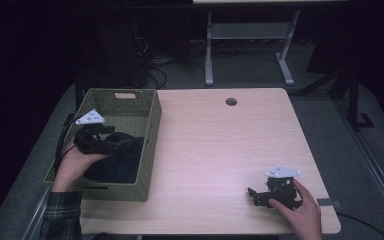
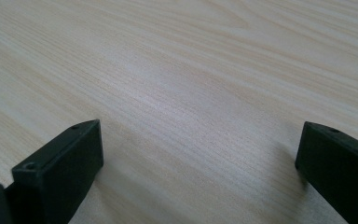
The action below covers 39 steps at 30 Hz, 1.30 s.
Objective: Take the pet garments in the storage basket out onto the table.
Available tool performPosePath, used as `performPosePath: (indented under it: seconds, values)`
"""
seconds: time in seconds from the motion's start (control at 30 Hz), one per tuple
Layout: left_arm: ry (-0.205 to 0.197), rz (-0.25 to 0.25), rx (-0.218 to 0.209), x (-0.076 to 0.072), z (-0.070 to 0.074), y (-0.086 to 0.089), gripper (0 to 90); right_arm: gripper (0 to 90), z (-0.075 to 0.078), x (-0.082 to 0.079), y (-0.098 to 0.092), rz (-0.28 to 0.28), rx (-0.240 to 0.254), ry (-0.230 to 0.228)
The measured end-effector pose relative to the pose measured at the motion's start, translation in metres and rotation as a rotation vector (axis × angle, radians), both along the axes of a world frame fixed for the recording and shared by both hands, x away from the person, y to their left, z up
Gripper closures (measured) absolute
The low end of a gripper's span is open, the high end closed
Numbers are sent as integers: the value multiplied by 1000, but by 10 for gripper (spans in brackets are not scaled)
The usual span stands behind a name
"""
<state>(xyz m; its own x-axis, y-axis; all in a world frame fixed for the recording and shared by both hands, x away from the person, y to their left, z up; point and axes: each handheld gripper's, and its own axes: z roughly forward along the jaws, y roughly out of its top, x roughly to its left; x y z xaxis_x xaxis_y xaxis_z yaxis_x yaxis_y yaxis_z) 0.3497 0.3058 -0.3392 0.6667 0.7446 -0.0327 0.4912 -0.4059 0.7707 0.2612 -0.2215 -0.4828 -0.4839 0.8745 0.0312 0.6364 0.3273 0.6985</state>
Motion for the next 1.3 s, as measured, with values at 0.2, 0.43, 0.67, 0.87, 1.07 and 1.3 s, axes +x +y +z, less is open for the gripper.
performPosePath:
  seconds: [0.2, 0.43, 0.67, 0.87, 1.07, 1.3]
  values:
    - [15, 19, 24, 4, -5, 12, 149, 5, 0, 0, 0, 1, -1, 0]
    - [35, 47, 52, 9, -14, 26, 149, 5, 0, 0, 0, -1, 1, 0]
    - [89, 53, 94, 14, -25, 33, 149, 5, 0, 0, 0, -1, 0, 0]
    - [148, 57, 155, 16, -33, 34, 200, 5, 0, 0, 0, -1, 0, 0]
    - [224, 60, 199, 19, -41, 35, 286, 5, 0, 0, 0, -1, 0, 0]
    - [304, 41, 207, 20, -46, 35, 454, 5, 0, 0, 0, -1, 1, 0]
